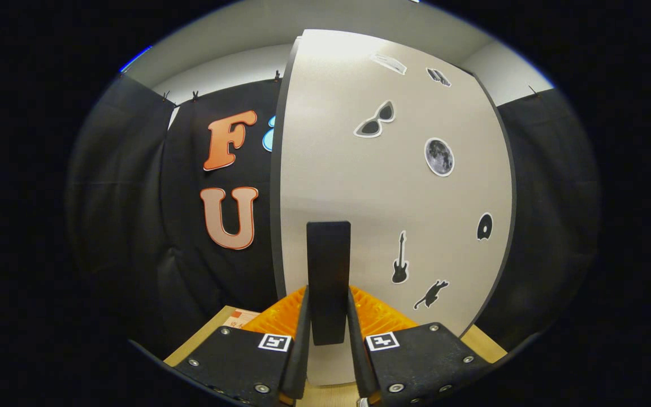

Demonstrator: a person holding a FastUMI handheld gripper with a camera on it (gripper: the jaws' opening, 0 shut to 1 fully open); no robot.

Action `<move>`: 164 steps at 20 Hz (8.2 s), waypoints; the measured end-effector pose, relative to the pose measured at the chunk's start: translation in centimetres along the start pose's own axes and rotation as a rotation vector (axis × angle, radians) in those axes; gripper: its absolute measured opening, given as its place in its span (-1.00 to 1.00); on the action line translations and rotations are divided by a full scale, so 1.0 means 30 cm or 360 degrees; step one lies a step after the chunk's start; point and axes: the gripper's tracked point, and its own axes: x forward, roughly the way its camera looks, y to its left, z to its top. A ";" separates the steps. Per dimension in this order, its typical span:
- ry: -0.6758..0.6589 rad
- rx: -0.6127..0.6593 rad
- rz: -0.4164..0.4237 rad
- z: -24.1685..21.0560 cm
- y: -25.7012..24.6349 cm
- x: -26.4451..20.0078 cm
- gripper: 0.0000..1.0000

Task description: Open the shoe cabinet door, grab the shoes and put them into the shoe cabinet, then close the shoe cabinet door.

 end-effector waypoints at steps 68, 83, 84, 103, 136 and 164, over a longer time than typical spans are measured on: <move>0.0026 0.0189 -0.0509 -0.099 -1.024 -0.825 0.33; 0.0028 0.0118 -0.0693 -0.042 -1.148 -0.928 0.32; 0.0016 0.0134 -0.0684 -0.029 -1.133 -0.936 0.32; 0.0030 0.0061 -0.0274 -0.019 -0.673 -0.851 0.33; 0.1078 0.0098 0.0059 -1.119 -0.285 -0.503 0.35; 0.1440 0.0298 0.0048 -1.566 -0.258 -0.411 -0.99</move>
